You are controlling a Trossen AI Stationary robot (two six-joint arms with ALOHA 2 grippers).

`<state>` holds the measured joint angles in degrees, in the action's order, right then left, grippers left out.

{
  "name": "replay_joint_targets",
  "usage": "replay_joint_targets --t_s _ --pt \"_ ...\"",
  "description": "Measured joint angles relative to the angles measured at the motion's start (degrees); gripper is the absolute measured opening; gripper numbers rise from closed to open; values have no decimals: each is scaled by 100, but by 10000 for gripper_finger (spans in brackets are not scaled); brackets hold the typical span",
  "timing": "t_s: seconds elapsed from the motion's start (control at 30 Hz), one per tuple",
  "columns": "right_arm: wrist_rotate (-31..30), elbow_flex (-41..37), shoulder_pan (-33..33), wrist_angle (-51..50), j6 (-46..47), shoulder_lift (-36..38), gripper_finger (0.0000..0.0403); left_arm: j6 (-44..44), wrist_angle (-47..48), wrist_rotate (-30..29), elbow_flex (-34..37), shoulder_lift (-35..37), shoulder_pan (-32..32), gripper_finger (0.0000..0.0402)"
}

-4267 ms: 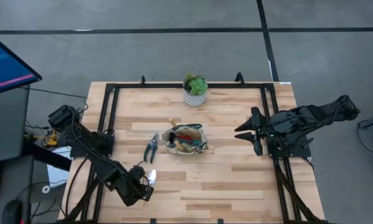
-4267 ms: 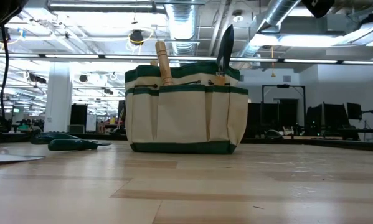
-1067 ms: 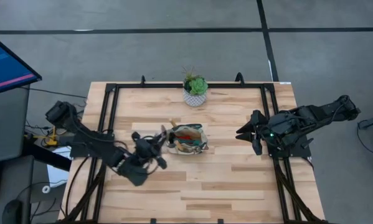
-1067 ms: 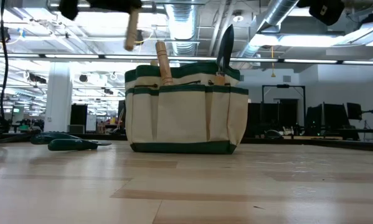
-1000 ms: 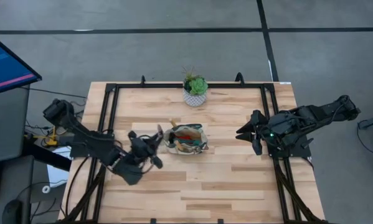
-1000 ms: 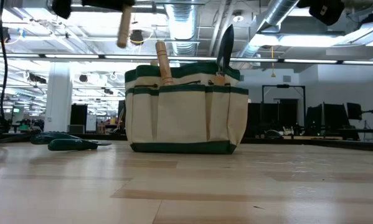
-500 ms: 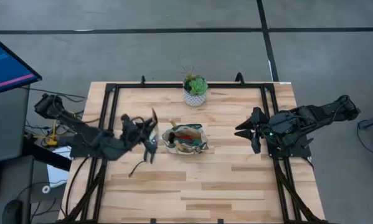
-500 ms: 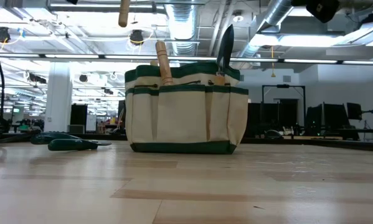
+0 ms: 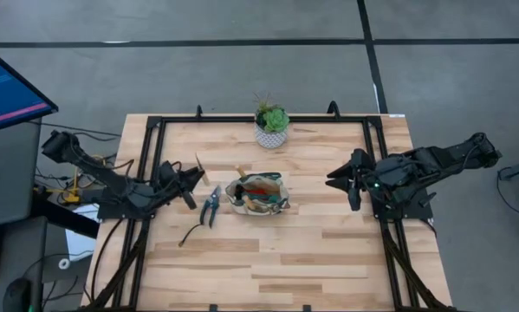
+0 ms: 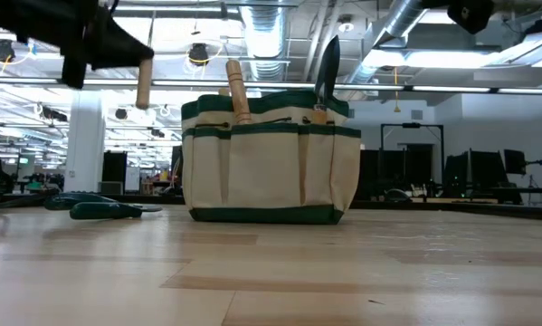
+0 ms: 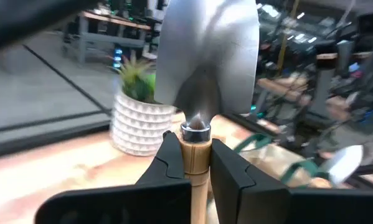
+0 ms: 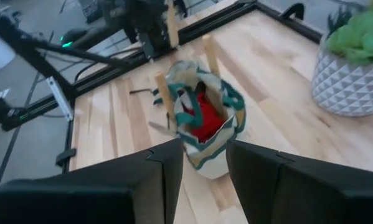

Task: Pick & Place Garden tools in Gardening bag
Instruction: Put the trowel into the gardening bag

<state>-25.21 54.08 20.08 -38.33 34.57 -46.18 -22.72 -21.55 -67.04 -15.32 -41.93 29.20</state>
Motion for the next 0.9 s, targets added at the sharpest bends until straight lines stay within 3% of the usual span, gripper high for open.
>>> replay_joint_targets --t_s 0.17,0.27,0.43,0.57,0.73,0.9 --pt "-239 0 0 33 0 -2 116 131 -1200 351 507 -362 -176 6" --pt "-332 0 0 43 0 -1 116 -76 -1438 734 549 -533 -267 6" --pt "-339 0 2 45 2 0 116 -948 -1440 1374 236 -464 -134 5" --pt "-341 0 2 443 -62 -81 116 -1661 -1457 2293 -152 -374 -138 5" --pt "-275 27 -3 1678 -1324 -551 116 -3208 -1428 3752 -368 -401 -198 5" --pt "-172 520 -114 2320 -3129 -1529 116 -4673 -1490 3585 -482 -381 -195 6"
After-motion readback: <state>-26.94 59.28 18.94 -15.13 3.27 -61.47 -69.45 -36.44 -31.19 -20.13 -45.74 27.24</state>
